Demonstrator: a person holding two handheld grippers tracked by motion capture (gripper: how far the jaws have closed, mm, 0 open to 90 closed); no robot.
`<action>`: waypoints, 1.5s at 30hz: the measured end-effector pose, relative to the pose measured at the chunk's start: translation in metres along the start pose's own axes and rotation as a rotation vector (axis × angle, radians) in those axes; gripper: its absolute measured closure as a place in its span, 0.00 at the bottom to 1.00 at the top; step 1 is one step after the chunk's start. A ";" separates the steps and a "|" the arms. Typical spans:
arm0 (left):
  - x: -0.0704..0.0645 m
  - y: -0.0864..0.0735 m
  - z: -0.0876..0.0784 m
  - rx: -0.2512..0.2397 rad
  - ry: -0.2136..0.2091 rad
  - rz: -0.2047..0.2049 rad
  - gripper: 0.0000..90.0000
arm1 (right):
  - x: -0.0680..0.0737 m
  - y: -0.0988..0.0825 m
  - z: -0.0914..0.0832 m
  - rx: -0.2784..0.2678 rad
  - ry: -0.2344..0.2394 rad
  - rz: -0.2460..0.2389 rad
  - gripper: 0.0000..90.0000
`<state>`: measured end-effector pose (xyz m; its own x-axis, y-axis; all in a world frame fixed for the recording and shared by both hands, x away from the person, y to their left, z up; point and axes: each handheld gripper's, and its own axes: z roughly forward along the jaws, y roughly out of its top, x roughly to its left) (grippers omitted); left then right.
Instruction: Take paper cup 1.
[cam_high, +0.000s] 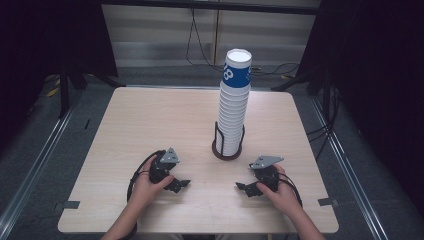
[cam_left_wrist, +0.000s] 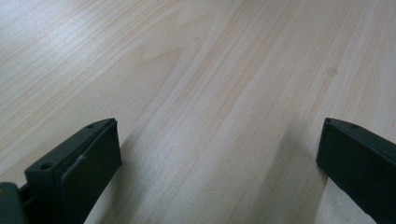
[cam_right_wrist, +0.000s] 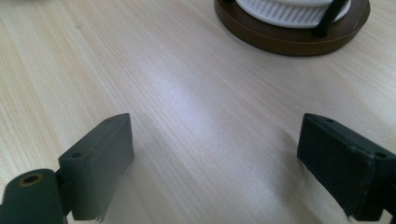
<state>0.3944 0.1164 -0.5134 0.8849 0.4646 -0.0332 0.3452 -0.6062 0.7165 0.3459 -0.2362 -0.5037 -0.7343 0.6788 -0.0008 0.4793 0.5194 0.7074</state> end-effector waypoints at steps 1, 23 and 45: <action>0.000 0.000 0.000 0.000 0.000 0.000 0.00 | 0.000 0.000 0.000 0.000 0.000 0.000 0.11; 0.011 0.002 -0.024 -0.094 -0.035 -0.119 0.23 | -0.009 0.003 -0.020 0.023 0.023 0.002 0.15; 0.008 0.020 -0.038 -0.064 -0.089 -0.106 0.18 | -0.007 0.022 -0.037 -0.025 0.090 0.018 0.15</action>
<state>0.3962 0.1325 -0.4727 0.8697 0.4629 -0.1712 0.4202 -0.5126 0.7488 0.3438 -0.2492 -0.4620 -0.7666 0.6378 0.0744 0.4812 0.4937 0.7244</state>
